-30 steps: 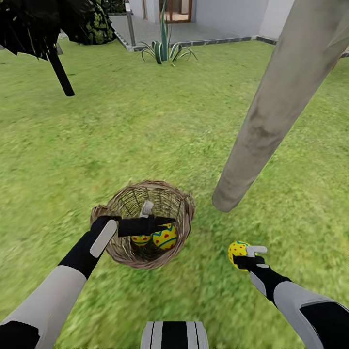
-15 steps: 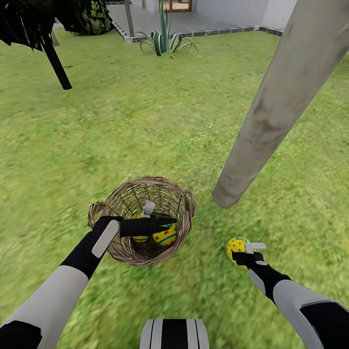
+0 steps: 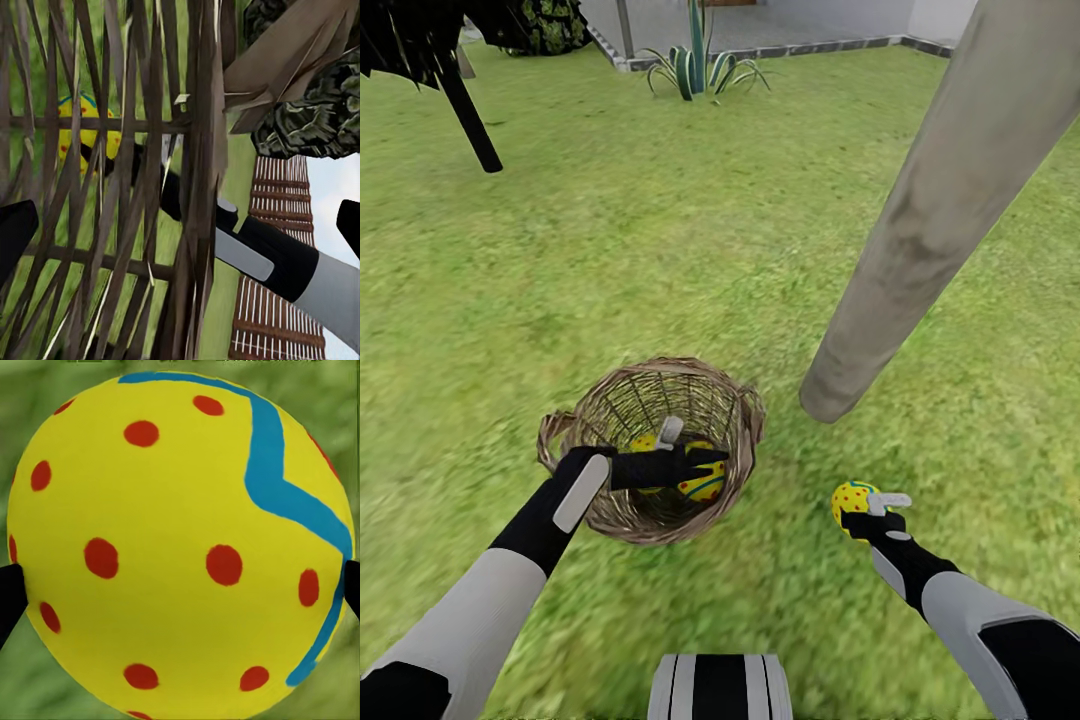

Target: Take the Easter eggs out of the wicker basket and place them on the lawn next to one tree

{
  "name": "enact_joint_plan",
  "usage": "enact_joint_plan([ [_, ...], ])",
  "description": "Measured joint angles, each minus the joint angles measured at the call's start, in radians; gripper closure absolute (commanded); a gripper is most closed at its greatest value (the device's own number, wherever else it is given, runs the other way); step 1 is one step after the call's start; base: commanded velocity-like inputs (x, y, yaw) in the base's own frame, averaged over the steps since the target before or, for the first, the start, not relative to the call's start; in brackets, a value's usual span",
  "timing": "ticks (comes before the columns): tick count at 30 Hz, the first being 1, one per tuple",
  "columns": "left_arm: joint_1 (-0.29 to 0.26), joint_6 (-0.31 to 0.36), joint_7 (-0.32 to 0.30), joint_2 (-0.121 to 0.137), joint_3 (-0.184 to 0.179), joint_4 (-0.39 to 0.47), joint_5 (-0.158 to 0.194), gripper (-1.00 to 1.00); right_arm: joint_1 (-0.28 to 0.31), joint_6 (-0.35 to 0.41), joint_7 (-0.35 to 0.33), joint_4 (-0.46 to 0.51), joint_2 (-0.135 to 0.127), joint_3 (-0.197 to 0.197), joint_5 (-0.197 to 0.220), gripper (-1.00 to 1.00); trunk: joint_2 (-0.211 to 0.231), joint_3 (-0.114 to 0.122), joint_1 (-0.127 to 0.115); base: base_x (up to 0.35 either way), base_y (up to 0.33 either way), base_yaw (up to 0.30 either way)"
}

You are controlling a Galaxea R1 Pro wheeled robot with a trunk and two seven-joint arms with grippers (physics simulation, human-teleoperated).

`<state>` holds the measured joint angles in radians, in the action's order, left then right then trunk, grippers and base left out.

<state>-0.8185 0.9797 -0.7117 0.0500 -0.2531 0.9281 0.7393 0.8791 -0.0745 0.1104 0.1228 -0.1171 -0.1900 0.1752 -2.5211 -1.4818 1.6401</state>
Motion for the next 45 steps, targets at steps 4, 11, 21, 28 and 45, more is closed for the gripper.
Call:
enact_joint_plan([
  [4,0.002,0.000,0.001,-0.001,0.000,0.000,0.000,-1.00,0.000,-0.006,-0.007,0.026,0.000,0.017,0.006,1.00,-0.001,-0.016,0.002,0.000,0.000,0.000],
  [11,0.002,0.000,0.001,-0.001,0.000,0.000,0.001,-1.00,0.000,-0.005,0.009,0.034,0.001,0.008,0.003,1.00,-0.001,-0.016,0.002,0.000,0.000,0.000],
  [21,0.002,0.000,0.001,-0.001,0.000,0.000,0.001,-1.00,0.000,-0.004,0.000,0.036,-0.003,0.003,-0.003,-1.00,-0.001,-0.016,0.002,0.000,0.000,0.000],
  [28,0.002,0.000,0.001,-0.007,0.000,0.000,0.001,-1.00,0.000,-0.002,-0.015,0.035,-0.004,-0.004,0.010,-1.00,0.000,-0.004,0.001,0.000,0.000,0.000],
  [45,0.001,0.000,0.001,-0.008,0.000,-0.001,0.001,-1.00,-0.001,0.005,-0.014,0.034,-0.005,-0.005,0.018,-1.00,0.004,0.062,-0.007,0.000,0.000,0.000],
])
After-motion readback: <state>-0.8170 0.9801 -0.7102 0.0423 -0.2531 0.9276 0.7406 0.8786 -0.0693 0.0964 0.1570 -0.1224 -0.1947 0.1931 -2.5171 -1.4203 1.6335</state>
